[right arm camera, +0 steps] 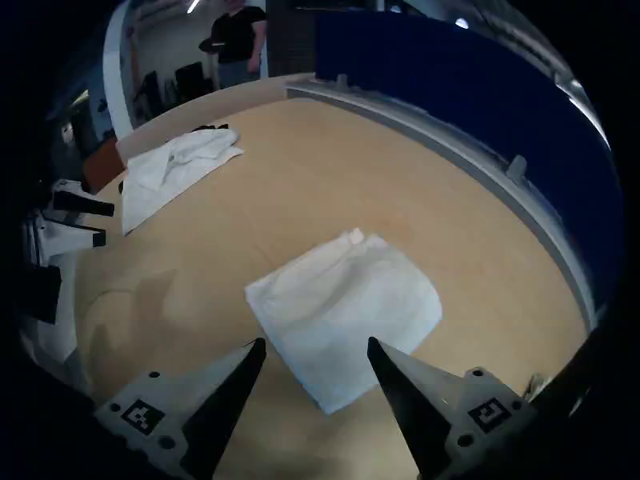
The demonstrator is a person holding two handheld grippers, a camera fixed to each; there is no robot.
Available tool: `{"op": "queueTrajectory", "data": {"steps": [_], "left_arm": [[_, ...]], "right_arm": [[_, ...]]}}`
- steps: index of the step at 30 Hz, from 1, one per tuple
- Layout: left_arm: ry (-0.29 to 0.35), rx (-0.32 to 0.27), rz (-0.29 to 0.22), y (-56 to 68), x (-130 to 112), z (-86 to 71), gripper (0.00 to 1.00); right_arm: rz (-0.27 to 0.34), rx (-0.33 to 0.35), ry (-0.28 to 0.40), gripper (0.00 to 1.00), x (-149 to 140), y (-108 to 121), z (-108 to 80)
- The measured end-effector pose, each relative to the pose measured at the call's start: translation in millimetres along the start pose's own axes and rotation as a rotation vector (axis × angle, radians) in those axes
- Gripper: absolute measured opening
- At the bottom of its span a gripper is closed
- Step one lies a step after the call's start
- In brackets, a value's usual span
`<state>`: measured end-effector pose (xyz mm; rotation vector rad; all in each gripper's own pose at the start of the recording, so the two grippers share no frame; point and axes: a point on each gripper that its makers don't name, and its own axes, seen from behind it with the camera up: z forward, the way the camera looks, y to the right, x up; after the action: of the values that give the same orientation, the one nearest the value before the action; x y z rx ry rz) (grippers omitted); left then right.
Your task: Fold towel
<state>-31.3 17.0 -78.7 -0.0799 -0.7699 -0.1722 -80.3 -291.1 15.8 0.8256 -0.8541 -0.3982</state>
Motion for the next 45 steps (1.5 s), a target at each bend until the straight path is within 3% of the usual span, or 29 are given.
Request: {"op": "queueTrajectory", "data": {"steps": [8,21,32,45], "left_arm": [[-0.002,-0.01,0.008,4.0,-1.3,0.5,0.89],[-0.002,-0.014,0.01,5.7,-2.2,-1.2,0.89],[-0.004,-0.015,0.01,4.9,-2.7,-0.3,0.89],[-0.004,-0.015,0.011,2.5,-2.3,0.8,0.89]], "right_arm": [[0.094,-0.051,0.011,0.99,-14.8,6.8,-9.3],[0.135,-0.088,-0.044,0.97,-52.0,9.7,-2.1],[0.194,-0.071,-0.066,0.51,-69.3,6.8,4.6],[0.231,-0.07,-0.062,0.1,-70.9,7.1,6.5]]}}
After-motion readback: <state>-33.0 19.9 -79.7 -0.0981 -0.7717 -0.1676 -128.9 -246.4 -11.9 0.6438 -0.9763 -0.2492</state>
